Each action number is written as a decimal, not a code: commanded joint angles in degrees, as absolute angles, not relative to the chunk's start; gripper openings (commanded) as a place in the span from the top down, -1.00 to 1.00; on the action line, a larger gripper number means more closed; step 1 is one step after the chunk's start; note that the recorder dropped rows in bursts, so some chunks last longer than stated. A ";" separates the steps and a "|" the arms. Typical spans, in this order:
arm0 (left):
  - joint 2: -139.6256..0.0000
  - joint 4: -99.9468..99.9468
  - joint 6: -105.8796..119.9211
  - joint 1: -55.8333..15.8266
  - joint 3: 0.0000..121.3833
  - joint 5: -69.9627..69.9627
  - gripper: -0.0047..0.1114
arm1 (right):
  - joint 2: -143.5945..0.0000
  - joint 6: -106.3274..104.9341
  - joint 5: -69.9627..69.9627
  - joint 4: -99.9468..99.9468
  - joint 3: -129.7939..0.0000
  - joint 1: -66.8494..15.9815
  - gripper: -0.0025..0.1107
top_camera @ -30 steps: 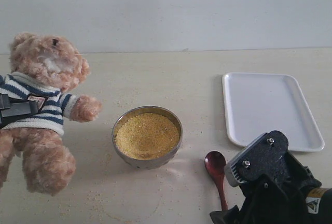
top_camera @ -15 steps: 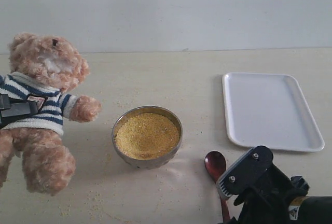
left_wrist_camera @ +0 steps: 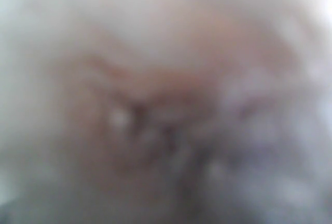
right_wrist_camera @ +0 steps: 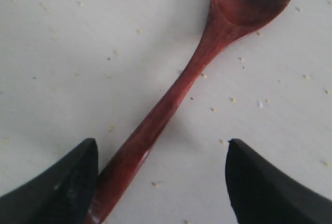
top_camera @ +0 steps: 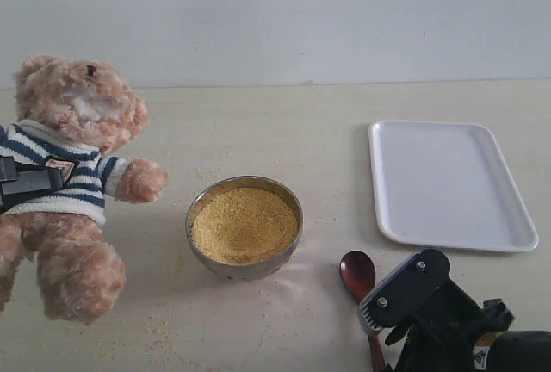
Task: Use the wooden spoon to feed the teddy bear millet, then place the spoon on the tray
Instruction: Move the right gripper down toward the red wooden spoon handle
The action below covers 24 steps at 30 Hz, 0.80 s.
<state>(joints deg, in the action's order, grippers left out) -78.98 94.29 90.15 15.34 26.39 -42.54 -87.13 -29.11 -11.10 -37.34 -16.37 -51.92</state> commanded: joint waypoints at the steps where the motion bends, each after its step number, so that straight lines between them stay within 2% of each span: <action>1: -78.34 95.07 90.23 15.41 26.37 -43.47 0.83 | -87.38 -28.80 -11.97 -37.00 -16.08 -51.92 -0.24; 24: -78.34 95.07 89.98 15.41 26.37 -43.47 0.83 | -87.48 -30.00 -22.75 -54.85 -16.08 -51.92 -0.24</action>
